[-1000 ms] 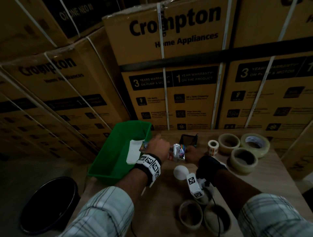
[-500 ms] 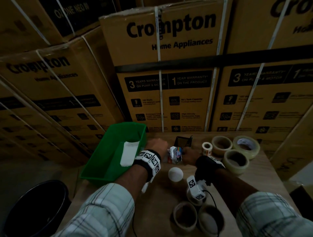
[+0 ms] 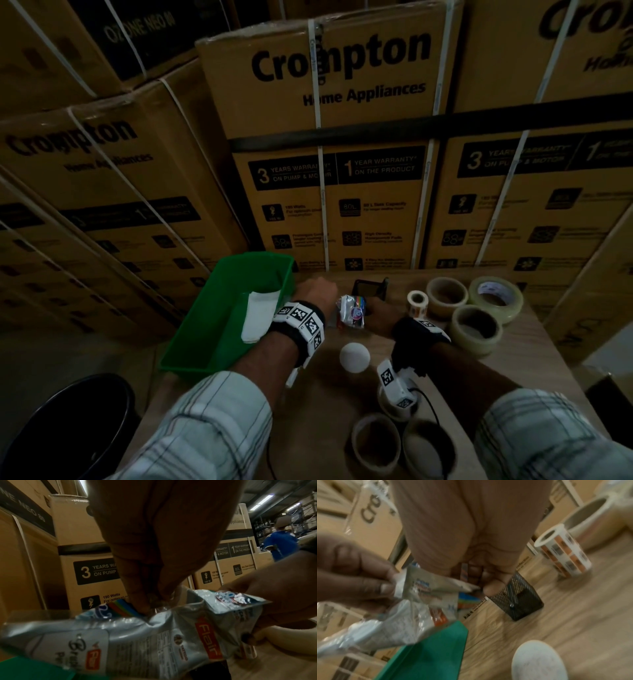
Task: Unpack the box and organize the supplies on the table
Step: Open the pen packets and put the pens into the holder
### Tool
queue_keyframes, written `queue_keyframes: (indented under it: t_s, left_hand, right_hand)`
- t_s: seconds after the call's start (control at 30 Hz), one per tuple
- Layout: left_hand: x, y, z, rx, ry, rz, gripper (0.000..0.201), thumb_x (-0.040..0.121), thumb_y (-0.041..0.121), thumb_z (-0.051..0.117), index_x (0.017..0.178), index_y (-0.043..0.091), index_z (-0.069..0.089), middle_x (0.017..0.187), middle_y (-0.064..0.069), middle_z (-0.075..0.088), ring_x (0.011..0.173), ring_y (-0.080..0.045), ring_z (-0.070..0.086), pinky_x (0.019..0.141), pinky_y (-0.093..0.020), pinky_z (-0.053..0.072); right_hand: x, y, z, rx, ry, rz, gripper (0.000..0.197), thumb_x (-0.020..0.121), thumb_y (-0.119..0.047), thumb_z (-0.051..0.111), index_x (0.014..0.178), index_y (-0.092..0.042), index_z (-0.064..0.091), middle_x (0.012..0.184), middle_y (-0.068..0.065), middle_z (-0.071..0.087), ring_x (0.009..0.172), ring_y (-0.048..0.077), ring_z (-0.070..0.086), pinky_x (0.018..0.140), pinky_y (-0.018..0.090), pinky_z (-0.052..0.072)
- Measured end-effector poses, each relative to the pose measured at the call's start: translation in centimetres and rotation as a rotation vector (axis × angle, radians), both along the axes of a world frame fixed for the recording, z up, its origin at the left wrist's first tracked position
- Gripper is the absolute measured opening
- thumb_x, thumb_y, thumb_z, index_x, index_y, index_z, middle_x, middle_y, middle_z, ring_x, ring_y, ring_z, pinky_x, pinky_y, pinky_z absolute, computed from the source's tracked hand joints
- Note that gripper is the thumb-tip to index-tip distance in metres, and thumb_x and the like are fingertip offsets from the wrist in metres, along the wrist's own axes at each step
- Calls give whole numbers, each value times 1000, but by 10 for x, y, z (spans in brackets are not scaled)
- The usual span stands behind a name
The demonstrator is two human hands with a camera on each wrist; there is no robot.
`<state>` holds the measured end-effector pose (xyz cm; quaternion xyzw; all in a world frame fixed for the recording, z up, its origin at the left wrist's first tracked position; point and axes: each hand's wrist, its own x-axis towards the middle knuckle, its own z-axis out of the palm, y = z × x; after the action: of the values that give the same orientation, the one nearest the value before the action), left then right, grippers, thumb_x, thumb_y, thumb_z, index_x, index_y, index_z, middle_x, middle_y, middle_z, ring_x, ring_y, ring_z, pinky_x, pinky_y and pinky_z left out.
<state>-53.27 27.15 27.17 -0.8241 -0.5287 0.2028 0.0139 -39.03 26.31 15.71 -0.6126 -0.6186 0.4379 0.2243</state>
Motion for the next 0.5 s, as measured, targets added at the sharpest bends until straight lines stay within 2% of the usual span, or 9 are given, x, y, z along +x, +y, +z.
queue_keyframes:
  t_s: [0.13, 0.27, 0.4, 0.5]
  left_hand:
    - [-3, 4, -3, 7, -41, 42, 26, 96, 7, 47, 117, 2, 62, 121, -16, 62, 112, -31, 61, 90, -39, 51]
    - [-2, 11, -2, -8, -55, 67, 25, 97, 8, 47, 116, 3, 62, 121, -17, 62, 111, -31, 61, 91, -39, 51]
    - [-1, 16, -1, 17, -75, 59, 27, 97, 6, 44, 117, 2, 62, 122, -17, 62, 113, -32, 61, 91, -40, 52]
    - [-2, 18, -1, 26, -77, 56, 30, 97, 3, 42, 119, 1, 62, 125, -18, 61, 115, -33, 60, 92, -40, 51]
  right_hand:
    - [4, 0, 16, 65, -22, 22, 30, 85, -20, 65, 115, -16, 65, 112, 6, 69, 104, 20, 63, 95, 40, 51]
    - [8, 0, 30, 126, -96, 11, 20, 87, -11, 61, 104, -3, 66, 103, 15, 69, 90, 26, 65, 80, 40, 56]
    - [10, 2, 29, 156, -153, 13, 21, 85, -11, 63, 102, 0, 69, 101, 20, 70, 93, 33, 66, 84, 49, 55]
    - [12, 2, 34, 204, -174, -23, 19, 84, -8, 64, 99, 3, 70, 97, 21, 70, 91, 34, 66, 81, 44, 55]
